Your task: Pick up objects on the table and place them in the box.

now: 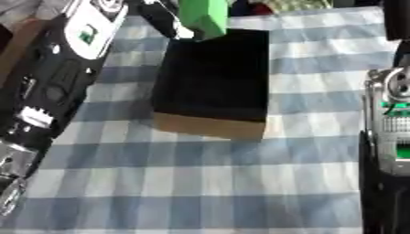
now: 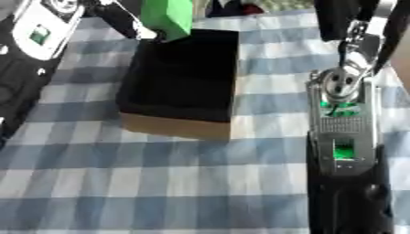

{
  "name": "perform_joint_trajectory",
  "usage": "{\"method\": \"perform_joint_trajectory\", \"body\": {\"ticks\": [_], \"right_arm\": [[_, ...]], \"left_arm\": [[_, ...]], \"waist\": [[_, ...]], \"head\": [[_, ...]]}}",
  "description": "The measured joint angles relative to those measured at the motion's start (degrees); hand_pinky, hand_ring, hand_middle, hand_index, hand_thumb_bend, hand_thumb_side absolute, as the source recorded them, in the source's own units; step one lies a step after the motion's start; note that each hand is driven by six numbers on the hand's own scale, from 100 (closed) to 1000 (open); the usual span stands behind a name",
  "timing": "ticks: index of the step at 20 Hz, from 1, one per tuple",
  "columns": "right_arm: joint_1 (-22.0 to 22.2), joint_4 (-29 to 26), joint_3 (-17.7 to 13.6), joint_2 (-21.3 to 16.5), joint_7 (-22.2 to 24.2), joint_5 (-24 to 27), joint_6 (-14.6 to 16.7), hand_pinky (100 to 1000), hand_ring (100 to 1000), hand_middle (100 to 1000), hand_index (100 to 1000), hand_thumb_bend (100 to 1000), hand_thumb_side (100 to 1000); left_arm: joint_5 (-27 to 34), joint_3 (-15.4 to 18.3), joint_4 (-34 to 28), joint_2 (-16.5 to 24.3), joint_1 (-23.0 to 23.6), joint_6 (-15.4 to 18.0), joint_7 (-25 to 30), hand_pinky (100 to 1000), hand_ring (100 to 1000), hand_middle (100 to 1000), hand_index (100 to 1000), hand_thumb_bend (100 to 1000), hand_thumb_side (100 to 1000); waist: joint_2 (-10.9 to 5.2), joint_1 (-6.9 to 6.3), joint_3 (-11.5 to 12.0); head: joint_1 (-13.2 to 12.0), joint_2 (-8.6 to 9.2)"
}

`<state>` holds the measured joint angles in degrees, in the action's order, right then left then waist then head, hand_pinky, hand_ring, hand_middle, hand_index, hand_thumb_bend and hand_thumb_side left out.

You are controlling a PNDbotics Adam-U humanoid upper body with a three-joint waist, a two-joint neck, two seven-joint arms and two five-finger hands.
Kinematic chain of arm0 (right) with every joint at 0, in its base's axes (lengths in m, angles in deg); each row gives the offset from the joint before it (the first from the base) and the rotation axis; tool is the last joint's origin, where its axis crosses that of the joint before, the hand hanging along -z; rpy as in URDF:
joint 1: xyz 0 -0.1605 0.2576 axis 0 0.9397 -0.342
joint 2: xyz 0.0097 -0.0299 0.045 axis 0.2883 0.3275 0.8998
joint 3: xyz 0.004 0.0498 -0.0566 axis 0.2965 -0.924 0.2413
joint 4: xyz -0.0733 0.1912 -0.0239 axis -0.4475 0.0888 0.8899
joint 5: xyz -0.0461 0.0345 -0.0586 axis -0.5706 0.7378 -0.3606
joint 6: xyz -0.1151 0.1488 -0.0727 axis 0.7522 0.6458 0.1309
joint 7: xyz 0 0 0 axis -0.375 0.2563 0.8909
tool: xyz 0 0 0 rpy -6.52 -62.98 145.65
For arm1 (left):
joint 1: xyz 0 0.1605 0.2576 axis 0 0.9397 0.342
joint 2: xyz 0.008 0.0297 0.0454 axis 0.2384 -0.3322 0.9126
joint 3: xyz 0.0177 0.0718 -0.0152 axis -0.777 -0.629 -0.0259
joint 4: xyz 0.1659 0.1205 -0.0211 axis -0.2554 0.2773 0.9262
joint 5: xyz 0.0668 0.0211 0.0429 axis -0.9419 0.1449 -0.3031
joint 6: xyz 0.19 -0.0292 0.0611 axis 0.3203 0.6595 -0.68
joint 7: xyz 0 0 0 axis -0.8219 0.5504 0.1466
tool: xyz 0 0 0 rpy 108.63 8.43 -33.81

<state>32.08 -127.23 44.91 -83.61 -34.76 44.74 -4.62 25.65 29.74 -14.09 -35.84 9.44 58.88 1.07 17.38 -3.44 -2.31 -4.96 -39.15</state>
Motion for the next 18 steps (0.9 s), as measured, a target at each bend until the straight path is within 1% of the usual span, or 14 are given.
{"method": "perform_joint_trajectory", "body": {"ticks": [3,5,7,8,9,10,12,13,15,18], "right_arm": [[0.0,-0.1,0.0,0.2,0.0,0.1,0.0,793,859,692,894,100,649],[0.0,-0.1,0.1,0.4,0.0,0.2,0.0,793,859,692,894,100,650],[0.0,-0.1,0.2,0.4,0.0,0.2,0.0,794,859,692,894,100,650],[0.0,-0.1,0.2,0.4,0.0,0.2,0.0,794,859,692,894,100,650],[0.0,-0.2,0.2,0.4,0.0,0.3,0.0,794,859,692,894,100,651],[0.0,-0.3,0.2,0.4,0.0,0.3,0.0,794,859,692,894,100,651],[0.0,-0.4,0.2,0.4,0.0,0.3,0.0,794,859,692,894,100,651],[0.1,-0.4,0.2,0.4,0.0,0.3,0.0,794,859,692,895,100,652],[0.1,-0.4,0.2,0.4,0.0,0.3,0.0,794,859,692,895,100,651],[0.1,-0.4,0.2,0.4,0.0,0.3,0.0,794,860,692,895,100,652]], "left_arm": [[-1.8,-0.5,1.9,-1.3,0.3,1.1,0.0,812,578,484,597,219,100],[-2.6,-0.7,2.8,-1.9,0.3,1.9,0.3,799,608,522,643,306,100],[-3.6,-0.9,3.3,-2.1,0.3,2.7,0.9,776,646,580,696,377,100],[-4.2,-0.9,3.4,-2.1,0.3,3.1,1.2,746,693,632,748,425,100],[-4.9,-1.0,3.5,-2.2,0.4,3.5,1.5,718,734,678,792,452,100],[-5.7,-1.1,3.5,-2.2,0.4,4.0,1.7,671,776,734,845,496,100],[-7.6,-1.2,3.3,-2.2,0.6,5.0,2.2,626,819,789,895,588,105],[-8.7,-1.2,3.1,-2.2,0.6,5.5,2.4,622,837,811,913,628,198],[-10.8,-1.2,2.6,-2.1,0.7,6.6,2.8,623,868,849,945,677,270],[-13.0,-1.1,2.3,-1.9,0.7,7.6,3.4,627,875,861,958,697,343]], "waist": [[0.13,0.01,-0.1],[0.22,0.01,-0.2],[0.22,0.01,-0.2],[0.22,0.01,-0.2],[0.22,0.01,-0.1],[0.22,0.02,-0.1],[0.22,0.03,-0.1],[0.22,0.02,0.0],[0.22,0.04,0.0],[0.22,0.06,0.0]], "head": [[0.0,0.02],[-0.1,0.03],[-0.1,0.03],[-0.1,0.03],[-0.1,0.03],[-0.1,0.03],[0.0,0.03],[0.0,0.03],[0.0,0.03],[0.1,0.02]]}}
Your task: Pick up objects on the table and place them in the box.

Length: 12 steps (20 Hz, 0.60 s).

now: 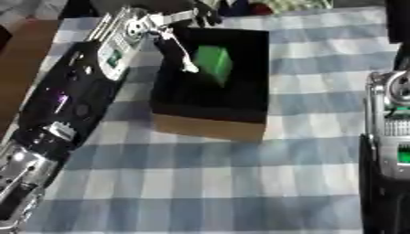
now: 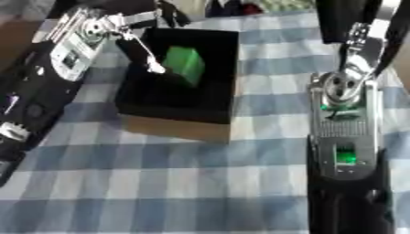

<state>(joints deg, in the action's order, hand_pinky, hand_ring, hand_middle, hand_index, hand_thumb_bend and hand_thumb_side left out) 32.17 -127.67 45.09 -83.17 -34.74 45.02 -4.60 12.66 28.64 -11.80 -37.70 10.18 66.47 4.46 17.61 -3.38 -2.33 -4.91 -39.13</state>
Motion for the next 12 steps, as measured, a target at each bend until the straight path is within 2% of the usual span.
{"method": "perform_joint_trajectory", "body": {"ticks": [4,10,11,12], "right_arm": [[0.2,0.0,0.0,0.0,0.0,0.0,0.0,794,860,692,895,100,654],[0.3,0.0,0.0,0.0,0.0,0.0,0.0,795,860,692,895,100,653],[0.3,0.0,0.0,0.1,0.0,0.0,0.0,795,860,692,895,100,651],[0.3,0.0,0.0,0.1,0.0,0.0,0.0,795,860,692,895,100,651]], "left_arm": [[-0.3,0.7,-1.2,0.1,0.1,0.5,0.2,623,868,851,951,648,342],[4.0,2.4,-5.0,1.2,0.6,-0.9,-0.3,614,845,819,929,510,317],[5.1,2.6,-5.9,1.5,0.8,-1.4,-0.2,623,833,808,921,445,304],[6.4,3.0,-7.0,1.7,1.0,-1.9,-0.2,626,831,806,919,429,299]], "waist": [[0.0,0.03,0.1],[-0.09,0.1,0.6],[-0.17,0.1,0.6],[-0.28,0.13,0.7]], "head": [[0.2,-0.03],[0.5,-0.08],[0.6,-0.09],[0.6,-0.11]]}}
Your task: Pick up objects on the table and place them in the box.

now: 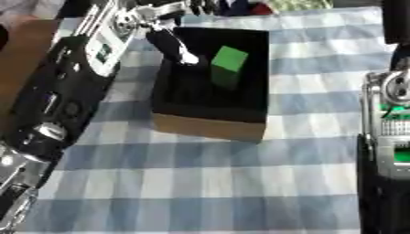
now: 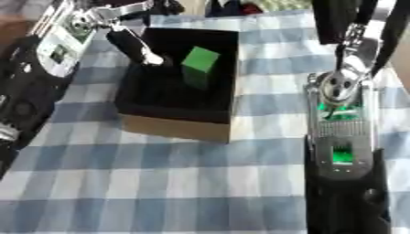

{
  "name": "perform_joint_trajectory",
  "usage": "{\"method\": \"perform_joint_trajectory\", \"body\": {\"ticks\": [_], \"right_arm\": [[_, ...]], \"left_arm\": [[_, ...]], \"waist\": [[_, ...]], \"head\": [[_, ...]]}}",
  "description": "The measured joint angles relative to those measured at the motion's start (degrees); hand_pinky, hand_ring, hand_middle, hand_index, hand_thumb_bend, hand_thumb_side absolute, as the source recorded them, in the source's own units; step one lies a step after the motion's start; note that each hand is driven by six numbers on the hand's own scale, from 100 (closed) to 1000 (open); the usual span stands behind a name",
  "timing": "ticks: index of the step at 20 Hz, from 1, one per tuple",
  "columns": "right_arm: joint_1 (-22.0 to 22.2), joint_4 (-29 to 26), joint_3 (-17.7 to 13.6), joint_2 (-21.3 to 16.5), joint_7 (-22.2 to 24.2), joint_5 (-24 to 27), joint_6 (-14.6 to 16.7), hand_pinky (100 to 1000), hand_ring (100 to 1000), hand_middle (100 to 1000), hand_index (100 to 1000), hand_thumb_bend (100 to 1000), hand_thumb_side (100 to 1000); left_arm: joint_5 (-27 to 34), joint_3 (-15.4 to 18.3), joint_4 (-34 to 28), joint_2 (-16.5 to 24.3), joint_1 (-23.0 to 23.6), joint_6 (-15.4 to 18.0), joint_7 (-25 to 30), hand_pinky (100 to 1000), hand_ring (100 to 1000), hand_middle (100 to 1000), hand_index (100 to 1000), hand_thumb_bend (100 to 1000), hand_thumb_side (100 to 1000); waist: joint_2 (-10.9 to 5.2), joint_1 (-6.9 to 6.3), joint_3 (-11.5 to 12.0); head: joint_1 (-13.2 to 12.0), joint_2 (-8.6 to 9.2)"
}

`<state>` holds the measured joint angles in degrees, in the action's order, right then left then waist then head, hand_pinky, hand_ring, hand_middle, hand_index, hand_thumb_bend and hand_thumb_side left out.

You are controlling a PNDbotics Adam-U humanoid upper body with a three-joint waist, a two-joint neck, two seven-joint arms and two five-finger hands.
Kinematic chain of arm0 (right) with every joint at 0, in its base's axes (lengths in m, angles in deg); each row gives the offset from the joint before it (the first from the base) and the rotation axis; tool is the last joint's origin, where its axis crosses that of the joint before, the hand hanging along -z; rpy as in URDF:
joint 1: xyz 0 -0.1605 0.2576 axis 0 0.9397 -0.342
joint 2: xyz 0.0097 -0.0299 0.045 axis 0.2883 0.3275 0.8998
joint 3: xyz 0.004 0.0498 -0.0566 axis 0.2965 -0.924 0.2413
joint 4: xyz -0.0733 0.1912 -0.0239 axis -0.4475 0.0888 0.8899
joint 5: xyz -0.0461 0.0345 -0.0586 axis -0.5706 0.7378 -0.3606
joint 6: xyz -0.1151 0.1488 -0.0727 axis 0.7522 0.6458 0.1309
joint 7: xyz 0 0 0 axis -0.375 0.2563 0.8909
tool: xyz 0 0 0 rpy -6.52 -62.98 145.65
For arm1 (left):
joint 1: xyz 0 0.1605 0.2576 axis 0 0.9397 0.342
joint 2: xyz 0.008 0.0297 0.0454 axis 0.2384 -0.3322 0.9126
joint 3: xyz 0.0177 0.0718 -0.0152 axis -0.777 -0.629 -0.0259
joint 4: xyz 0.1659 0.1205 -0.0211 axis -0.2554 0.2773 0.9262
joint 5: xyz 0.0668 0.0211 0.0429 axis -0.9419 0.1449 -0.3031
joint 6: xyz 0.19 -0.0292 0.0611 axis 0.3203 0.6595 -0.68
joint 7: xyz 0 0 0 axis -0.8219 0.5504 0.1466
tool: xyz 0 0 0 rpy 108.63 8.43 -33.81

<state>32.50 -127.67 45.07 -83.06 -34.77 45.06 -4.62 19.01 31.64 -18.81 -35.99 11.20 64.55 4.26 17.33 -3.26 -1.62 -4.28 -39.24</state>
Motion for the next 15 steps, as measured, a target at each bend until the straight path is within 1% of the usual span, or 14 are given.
{"method": "perform_joint_trajectory", "body": {"ticks": [1,2,3,4,5,6,7,9,14,15], "right_arm": [[0.0,0.0,0.0,0.1,0.0,0.0,0.0,794,860,692,894,100,649],[0.0,0.0,0.0,0.1,0.0,0.0,0.0,794,860,692,894,100,648],[0.0,0.0,0.0,0.1,0.0,0.0,0.0,795,859,692,894,100,644],[0.0,0.0,-0.1,0.1,0.0,0.0,0.0,795,859,692,894,100,644],[0.0,0.0,-0.1,0.1,0.0,0.0,0.0,795,859,692,893,100,640],[0.0,-0.1,-0.2,0.1,0.0,-0.1,0.0,795,859,692,892,100,639],[0.0,-0.1,-0.2,0.1,0.0,-0.1,0.0,795,858,692,892,100,637],[-0.1,-0.2,-0.3,0.1,0.0,-0.2,0.0,795,858,693,892,100,634],[-0.1,-0.3,-0.8,0.2,-0.2,-0.9,-0.3,795,857,693,890,100,627],[-0.2,-0.3,-0.9,0.2,-0.3,-1.0,-0.3,795,857,693,890,100,626]], "left_arm": [[1.4,0.3,-1.3,0.3,0.2,-0.6,0.1,638,819,796,912,363,264],[2.9,0.8,-2.7,0.6,0.6,-1.2,0.2,640,815,793,910,342,251],[4.5,1.4,-4.4,1.0,0.9,-2.0,0.2,640,806,782,902,288,206],[6.1,1.9,-6.0,1.5,1.4,-2.9,0.2,640,804,780,901,279,197],[7.9,2.6,-8.1,2.1,1.9,-4.0,0.1,631,798,774,896,227,157],[9.4,3.2,-10.1,2.7,2.4,-5.0,-0.2,626,797,771,893,213,144],[11.1,3.8,-12.3,3.4,3.1,-6.2,-0.6,627,791,762,885,182,100],[13.7,5.1,-16.3,4.9,4.7,-8.6,-1.9,627,783,751,874,136,100],[19.8,8.3,-26.6,9.1,10.4,-15.1,-9.3,657,766,732,864,100,100],[20.9,8.9,-28.6,9.9,11.8,-16.2,-11.2,677,763,729,862,100,100]], "waist": [[-0.08,0.04,0.1],[-0.11,0.11,0.3],[-0.13,0.2,0.4],[-0.2,0.29,0.6],[-0.33,0.38,0.7],[-0.46,0.47,0.9],[-0.57,0.56,1.1],[-0.77,0.77,1.5],[-1.28,1.39,2.4],[-1.36,1.55,2.6]], "head": [[0.1,-0.02],[0.2,-0.06],[0.3,-0.2],[0.4,-0.37],[0.4,-0.47],[0.6,-0.5],[0.8,-0.54],[1.1,-0.94],[1.6,-1.49],[1.7,-1.51]]}}
